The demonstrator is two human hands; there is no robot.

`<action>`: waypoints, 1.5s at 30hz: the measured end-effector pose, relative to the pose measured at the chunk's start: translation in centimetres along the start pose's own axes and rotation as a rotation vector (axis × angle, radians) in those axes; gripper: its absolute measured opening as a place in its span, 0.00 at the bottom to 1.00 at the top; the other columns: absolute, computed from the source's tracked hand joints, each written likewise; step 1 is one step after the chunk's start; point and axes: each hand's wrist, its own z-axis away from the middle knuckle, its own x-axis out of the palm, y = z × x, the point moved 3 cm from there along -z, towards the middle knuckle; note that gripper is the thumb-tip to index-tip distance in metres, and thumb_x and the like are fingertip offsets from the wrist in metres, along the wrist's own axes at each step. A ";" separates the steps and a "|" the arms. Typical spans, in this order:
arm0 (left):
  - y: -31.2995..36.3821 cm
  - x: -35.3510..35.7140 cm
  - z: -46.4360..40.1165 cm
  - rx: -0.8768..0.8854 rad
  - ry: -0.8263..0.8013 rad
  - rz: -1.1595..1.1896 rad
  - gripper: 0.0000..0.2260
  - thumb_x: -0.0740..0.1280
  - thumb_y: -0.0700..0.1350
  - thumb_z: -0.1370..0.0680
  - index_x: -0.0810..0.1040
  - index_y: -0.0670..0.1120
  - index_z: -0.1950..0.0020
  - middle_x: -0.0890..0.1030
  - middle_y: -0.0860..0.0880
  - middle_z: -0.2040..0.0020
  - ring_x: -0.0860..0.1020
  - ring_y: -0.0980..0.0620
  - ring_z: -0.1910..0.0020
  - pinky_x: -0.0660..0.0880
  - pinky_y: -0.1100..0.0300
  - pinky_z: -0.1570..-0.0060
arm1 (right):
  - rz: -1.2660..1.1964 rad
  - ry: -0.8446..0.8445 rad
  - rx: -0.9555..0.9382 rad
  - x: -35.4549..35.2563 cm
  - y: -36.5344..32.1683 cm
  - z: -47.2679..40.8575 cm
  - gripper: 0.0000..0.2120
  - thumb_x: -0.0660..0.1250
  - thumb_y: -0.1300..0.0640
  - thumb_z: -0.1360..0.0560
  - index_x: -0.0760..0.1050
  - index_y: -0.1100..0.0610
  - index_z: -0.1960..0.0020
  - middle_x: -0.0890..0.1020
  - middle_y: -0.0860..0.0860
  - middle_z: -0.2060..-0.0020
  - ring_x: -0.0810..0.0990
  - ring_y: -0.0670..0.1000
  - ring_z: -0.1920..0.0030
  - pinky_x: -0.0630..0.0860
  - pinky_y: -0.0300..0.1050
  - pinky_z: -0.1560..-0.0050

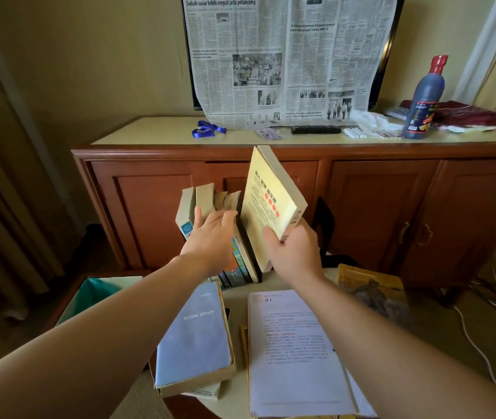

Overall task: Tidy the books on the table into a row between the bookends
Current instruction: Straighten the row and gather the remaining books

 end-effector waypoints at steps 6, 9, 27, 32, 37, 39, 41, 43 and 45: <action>-0.3 0.5 0.7 0.029 0.034 -0.036 0.34 0.60 0.32 0.24 0.55 0.44 0.18 0.62 0.45 0.19 0.53 0.48 0.18 0.36 0.39 0.20 | 0.073 -0.048 0.096 4.9 0.8 -1.4 0.14 0.73 0.52 0.22 0.76 0.58 0.41 0.81 0.54 0.47 0.82 0.56 0.47 0.77 0.46 0.56; -0.2 0.6 1.0 0.058 0.014 -0.131 0.32 0.59 0.34 0.22 0.54 0.42 0.18 0.60 0.44 0.18 0.49 0.48 0.16 0.37 0.37 0.20 | 0.145 -0.133 0.115 6.9 2.7 -1.0 0.14 0.74 0.54 0.23 0.69 0.50 0.46 0.79 0.48 0.56 0.80 0.53 0.55 0.71 0.43 0.63; -5.8 1.7 2.9 -0.569 0.455 0.626 0.20 0.71 0.48 0.19 0.73 0.46 0.30 0.69 0.50 0.43 0.74 0.50 0.50 0.74 0.55 0.48 | 0.511 -0.295 0.155 9.2 6.6 -1.2 0.18 0.62 0.65 0.20 0.71 0.51 0.33 0.80 0.56 0.46 0.81 0.55 0.54 0.84 0.51 0.54; -6.1 1.8 1.8 -0.468 0.447 0.437 0.16 0.70 0.55 0.20 0.79 0.54 0.32 0.70 0.51 0.45 0.71 0.46 0.42 0.73 0.45 0.39 | 0.385 -0.279 0.205 8.7 8.1 -0.5 0.20 0.62 0.64 0.18 0.71 0.51 0.29 0.80 0.57 0.37 0.82 0.58 0.42 0.80 0.47 0.48; -6.4 1.6 0.7 -0.364 0.389 0.274 0.23 0.67 0.56 0.18 0.73 0.56 0.23 0.72 0.47 0.40 0.68 0.43 0.38 0.67 0.44 0.37 | 0.356 -0.236 0.227 8.8 8.0 -0.6 0.18 0.63 0.63 0.17 0.70 0.52 0.29 0.80 0.57 0.36 0.81 0.58 0.40 0.76 0.45 0.51; -6.7 2.0 0.7 -0.356 0.363 0.288 0.24 0.66 0.56 0.17 0.70 0.57 0.21 0.71 0.47 0.37 0.68 0.43 0.36 0.67 0.43 0.34 | 0.348 -0.190 0.235 9.0 7.9 -0.3 0.13 0.64 0.61 0.17 0.72 0.53 0.33 0.81 0.56 0.40 0.81 0.56 0.47 0.75 0.44 0.56; -7.1 2.5 0.8 -0.340 0.320 0.338 0.24 0.63 0.56 0.16 0.66 0.59 0.19 0.71 0.46 0.33 0.67 0.43 0.32 0.69 0.44 0.33 | 0.352 -0.158 0.236 9.2 8.0 0.2 0.10 0.63 0.58 0.16 0.73 0.55 0.35 0.82 0.56 0.42 0.78 0.52 0.55 0.76 0.44 0.59; -7.1 2.9 1.0 -0.306 0.272 0.436 0.25 0.62 0.53 0.15 0.63 0.60 0.18 0.70 0.46 0.29 0.67 0.44 0.29 0.72 0.46 0.32 | 0.333 -0.153 0.217 9.4 8.3 0.6 0.09 0.62 0.56 0.16 0.72 0.54 0.37 0.82 0.55 0.44 0.78 0.51 0.57 0.80 0.45 0.61; -7.0 2.8 1.0 -0.289 0.251 0.497 0.25 0.63 0.50 0.16 0.62 0.58 0.19 0.71 0.47 0.28 0.70 0.48 0.30 0.73 0.52 0.36 | 0.312 -0.158 0.191 9.2 8.7 0.9 0.04 0.62 0.58 0.16 0.69 0.53 0.42 0.81 0.54 0.47 0.79 0.49 0.58 0.77 0.42 0.66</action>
